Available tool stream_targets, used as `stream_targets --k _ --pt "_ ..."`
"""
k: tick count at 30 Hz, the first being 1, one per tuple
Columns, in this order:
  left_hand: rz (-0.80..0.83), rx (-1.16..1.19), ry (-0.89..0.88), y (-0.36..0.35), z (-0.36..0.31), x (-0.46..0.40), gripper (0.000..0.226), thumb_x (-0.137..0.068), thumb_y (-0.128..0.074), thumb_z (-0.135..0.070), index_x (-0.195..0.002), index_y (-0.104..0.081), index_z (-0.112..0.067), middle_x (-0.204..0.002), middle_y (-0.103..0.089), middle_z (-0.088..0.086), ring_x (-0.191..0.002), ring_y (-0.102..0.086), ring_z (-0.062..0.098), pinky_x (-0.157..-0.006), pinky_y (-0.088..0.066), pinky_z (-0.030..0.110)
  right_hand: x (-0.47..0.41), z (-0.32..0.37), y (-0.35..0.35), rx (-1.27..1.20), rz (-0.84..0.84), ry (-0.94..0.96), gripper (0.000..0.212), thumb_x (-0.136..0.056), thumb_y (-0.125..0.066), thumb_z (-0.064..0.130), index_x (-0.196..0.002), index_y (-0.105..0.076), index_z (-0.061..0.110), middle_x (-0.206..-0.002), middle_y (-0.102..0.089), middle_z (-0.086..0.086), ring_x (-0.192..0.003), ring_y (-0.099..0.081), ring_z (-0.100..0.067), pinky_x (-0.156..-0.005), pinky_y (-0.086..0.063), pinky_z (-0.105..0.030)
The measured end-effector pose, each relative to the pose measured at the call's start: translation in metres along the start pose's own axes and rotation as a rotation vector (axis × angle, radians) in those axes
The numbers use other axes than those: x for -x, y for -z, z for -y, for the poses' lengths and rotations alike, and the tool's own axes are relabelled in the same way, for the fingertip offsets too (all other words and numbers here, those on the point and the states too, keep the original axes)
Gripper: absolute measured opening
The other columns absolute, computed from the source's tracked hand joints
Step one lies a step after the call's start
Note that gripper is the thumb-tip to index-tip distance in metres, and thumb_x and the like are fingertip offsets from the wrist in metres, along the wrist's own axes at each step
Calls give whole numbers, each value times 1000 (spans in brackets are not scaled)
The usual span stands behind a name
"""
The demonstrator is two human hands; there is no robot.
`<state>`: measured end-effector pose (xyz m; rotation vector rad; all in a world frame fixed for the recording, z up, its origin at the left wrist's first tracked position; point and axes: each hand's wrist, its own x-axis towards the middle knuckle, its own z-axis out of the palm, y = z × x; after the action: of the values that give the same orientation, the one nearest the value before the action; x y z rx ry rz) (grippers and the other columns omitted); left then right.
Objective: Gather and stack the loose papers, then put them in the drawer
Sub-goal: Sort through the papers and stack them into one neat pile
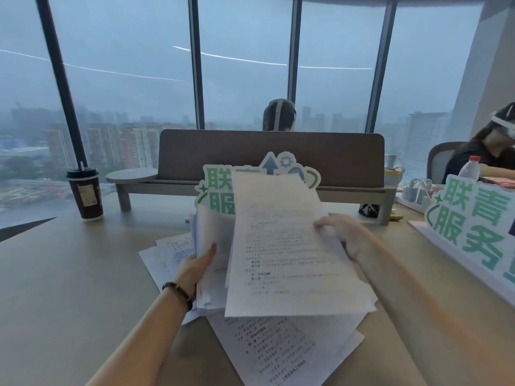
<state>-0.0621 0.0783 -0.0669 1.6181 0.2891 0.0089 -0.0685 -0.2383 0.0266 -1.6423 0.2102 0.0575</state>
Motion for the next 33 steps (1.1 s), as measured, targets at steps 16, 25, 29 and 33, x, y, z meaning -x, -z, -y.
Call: stream_targets --k 16,25,29,33 --pt "311 17 -15 -14 3 14 30 -87 -70 -12 -115 -67 -1 -103 -74 19 -93 -72 37 -86 -57 53 -11 -87 -44 572 -131 23 35 -97 -50 19 -66 -34 17 -66 -38 -1 -57 -39 -16 -52 -24 -30" --pt "298 66 100 -17 1 12 32 -94 -58 0 -125 -57 0 -112 -69 23 -93 -69 41 -62 -60 45 -11 -88 -48 634 -86 43 27 -98 -49 22 -72 -52 16 -81 -59 -1 -73 -57 -17 -62 -44 -30" --pt "299 234 38 -17 -8 20 30 -94 -57 0 -124 -57 -1 -114 -68 25 -91 -68 40 -60 -61 46 -8 -76 -38 379 -78 -1 41 -96 -62 28 -133 -54 14 -124 -62 -4 -101 -63 -23 -67 -53 -29" --pt "322 343 -61 -20 -20 31 23 -94 -56 -2 -117 -61 -6 -109 -71 21 -88 -71 38 -62 -61 46 6 -54 -29 222 -57 90 42 -94 -65 35 -131 -58 15 -121 -67 0 -98 -67 -19 -76 -59 -34"
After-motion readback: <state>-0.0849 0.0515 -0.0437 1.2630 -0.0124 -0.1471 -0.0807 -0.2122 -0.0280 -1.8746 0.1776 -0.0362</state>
